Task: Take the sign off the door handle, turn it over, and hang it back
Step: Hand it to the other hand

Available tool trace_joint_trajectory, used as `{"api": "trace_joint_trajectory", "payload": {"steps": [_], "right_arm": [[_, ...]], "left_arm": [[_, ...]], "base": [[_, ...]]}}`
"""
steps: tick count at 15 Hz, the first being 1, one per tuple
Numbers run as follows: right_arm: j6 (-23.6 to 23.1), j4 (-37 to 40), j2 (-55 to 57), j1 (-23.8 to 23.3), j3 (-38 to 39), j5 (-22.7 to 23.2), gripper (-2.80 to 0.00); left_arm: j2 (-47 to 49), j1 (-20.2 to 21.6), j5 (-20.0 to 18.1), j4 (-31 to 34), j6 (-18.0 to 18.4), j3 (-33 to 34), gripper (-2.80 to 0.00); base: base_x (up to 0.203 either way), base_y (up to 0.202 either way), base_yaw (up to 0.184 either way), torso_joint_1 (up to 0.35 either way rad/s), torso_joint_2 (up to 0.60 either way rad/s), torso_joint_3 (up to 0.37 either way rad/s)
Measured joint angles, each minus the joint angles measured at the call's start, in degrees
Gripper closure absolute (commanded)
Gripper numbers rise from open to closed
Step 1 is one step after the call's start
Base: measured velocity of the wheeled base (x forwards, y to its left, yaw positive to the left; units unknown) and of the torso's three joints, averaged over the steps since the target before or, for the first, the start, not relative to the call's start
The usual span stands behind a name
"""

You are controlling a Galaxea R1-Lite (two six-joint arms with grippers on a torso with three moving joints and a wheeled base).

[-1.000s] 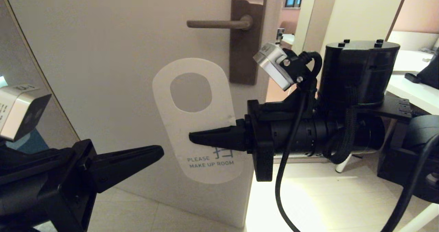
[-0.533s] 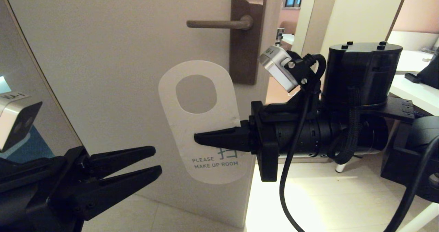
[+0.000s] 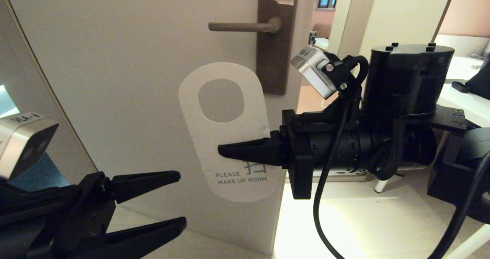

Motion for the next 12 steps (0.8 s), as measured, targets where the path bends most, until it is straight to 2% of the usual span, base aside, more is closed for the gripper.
{"api": "trace_joint_trajectory", "payload": {"steps": [7, 12], "right_arm": [[0.0, -0.1, -0.2, 0.3, -1.3, 0.0, 0.0], [-0.1, -0.1, -0.3, 0.6, -1.6, 0.0, 0.0]], "left_arm": [[4.0, -1.1, 0.1, -0.6, 0.0, -0.9, -2.8], [7.6, -1.3, 0.1, -0.7, 0.0, -4.8, -2.8]], "base": [[0.0, 0.0, 0.0, 0.0, 0.0, 0.0], [0.0, 0.0, 0.0, 0.0, 0.0, 0.0]]}}
